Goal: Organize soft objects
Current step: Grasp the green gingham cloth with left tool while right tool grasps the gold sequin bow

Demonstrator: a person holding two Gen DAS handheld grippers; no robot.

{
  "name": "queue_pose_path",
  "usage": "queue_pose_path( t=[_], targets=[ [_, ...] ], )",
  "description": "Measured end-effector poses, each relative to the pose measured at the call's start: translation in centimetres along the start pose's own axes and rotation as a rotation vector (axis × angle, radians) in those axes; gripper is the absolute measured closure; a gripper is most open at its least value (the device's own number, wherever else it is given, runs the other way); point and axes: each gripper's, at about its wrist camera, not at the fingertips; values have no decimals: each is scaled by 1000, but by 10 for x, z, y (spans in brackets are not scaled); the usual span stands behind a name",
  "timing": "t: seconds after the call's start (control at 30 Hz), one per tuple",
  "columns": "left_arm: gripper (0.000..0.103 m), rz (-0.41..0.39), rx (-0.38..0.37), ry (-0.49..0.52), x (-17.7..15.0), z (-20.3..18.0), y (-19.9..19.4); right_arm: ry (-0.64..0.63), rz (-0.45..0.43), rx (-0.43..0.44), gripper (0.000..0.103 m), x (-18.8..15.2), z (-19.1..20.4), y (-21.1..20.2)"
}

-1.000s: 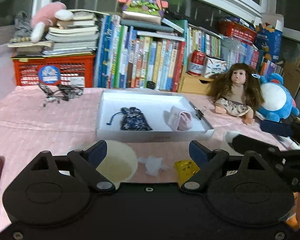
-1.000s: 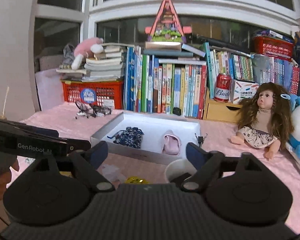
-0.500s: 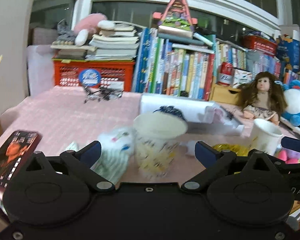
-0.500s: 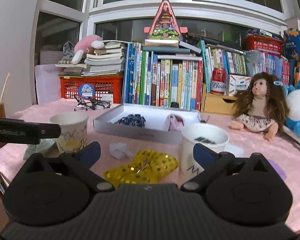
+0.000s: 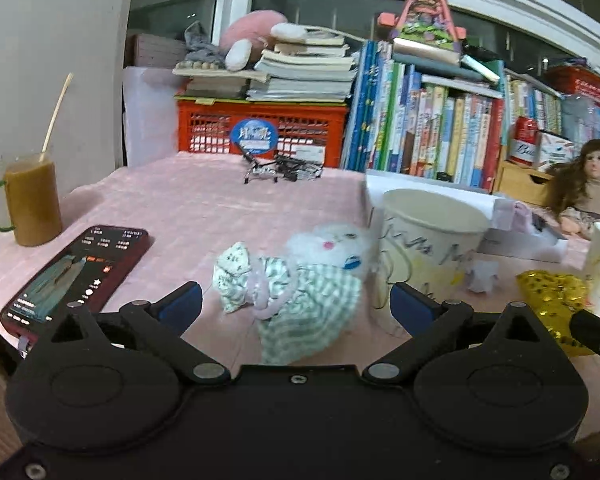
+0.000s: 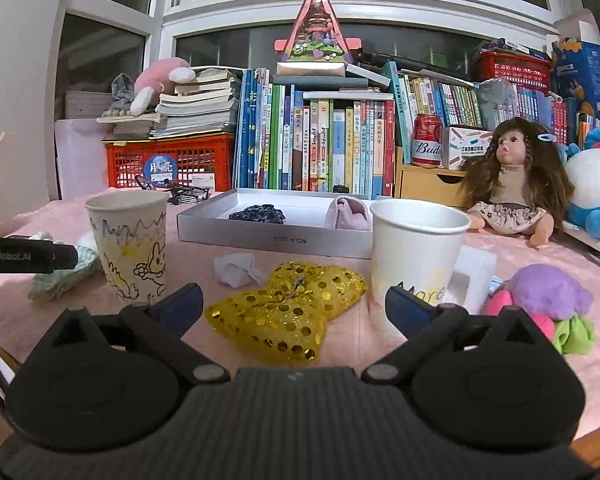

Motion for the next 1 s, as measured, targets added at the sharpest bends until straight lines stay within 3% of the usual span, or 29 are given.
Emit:
queue_pose_path(
  t=[0.23, 0.77, 1.0],
  targets=[
    [3, 16, 16, -12, -1, -2, 21, -27, -25, -8, 1, -2, 10, 6],
    [3, 14, 22, -43, 0, -5, 39, -25, -9, -15, 15, 1, 19, 20],
    [8, 12, -6, -77, 3, 1, 39, 4, 19, -20, 17, 1, 16, 27]
  ],
)
Point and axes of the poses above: each gripper's, at about its wrist camera, not at the fingertips, and y roughly the way its jaws point, z to its left, x to its top, and after that the axes turned 12 degrees about z, right-handed
